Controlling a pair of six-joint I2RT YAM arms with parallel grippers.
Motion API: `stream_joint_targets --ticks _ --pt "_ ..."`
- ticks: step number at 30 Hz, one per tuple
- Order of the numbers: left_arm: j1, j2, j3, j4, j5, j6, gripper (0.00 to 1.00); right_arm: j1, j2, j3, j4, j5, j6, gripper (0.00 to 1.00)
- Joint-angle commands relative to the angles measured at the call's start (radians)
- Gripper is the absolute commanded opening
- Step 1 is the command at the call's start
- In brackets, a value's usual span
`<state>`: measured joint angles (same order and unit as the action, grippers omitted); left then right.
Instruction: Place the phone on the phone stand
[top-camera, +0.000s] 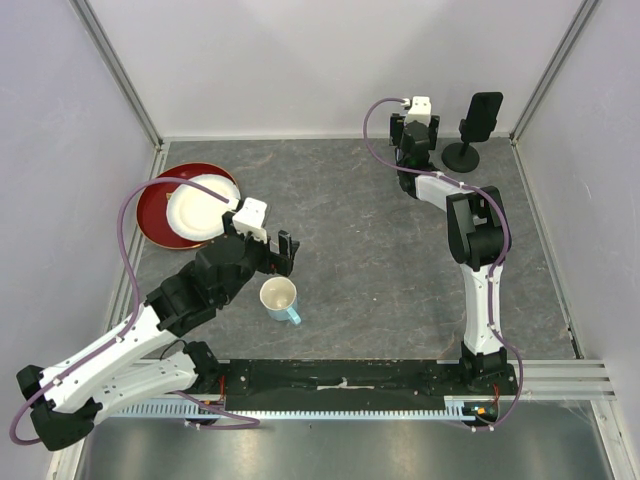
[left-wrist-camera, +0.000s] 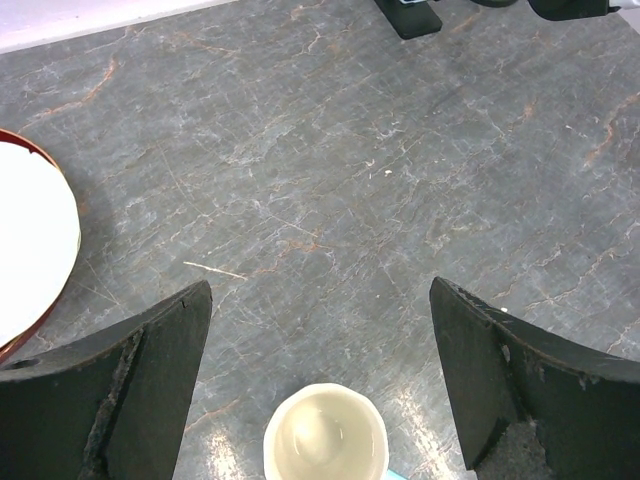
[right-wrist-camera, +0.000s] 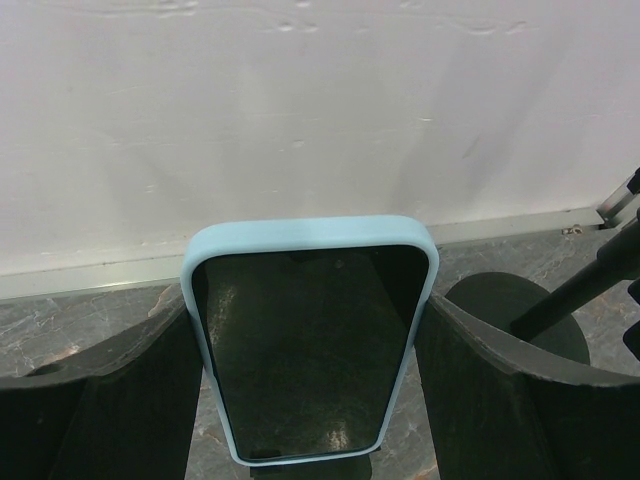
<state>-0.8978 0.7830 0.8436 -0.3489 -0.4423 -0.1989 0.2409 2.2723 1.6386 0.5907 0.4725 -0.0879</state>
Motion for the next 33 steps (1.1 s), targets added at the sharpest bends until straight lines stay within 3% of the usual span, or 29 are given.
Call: stream_joint_targets --ticks 1,19,20,33 --pt "0.010 0.002 0.012 0.045 0.005 0.012 0.95 -0.018 -0.008 -0.002 0.083 0.031 0.020 0.01" --pt "0.028 -0.004 0.012 0.045 0.016 0.010 0.94 -0.020 -0.043 -0.022 0.029 -0.011 0.007 0.86" --pt "0.030 -0.007 0.012 0.045 0.011 0.010 0.94 -0.020 -0.048 -0.029 0.024 -0.011 0.001 0.98" --pt "0.030 -0.024 0.003 0.041 -0.016 0.015 0.92 -0.012 -0.241 -0.166 -0.060 0.005 0.002 0.98"
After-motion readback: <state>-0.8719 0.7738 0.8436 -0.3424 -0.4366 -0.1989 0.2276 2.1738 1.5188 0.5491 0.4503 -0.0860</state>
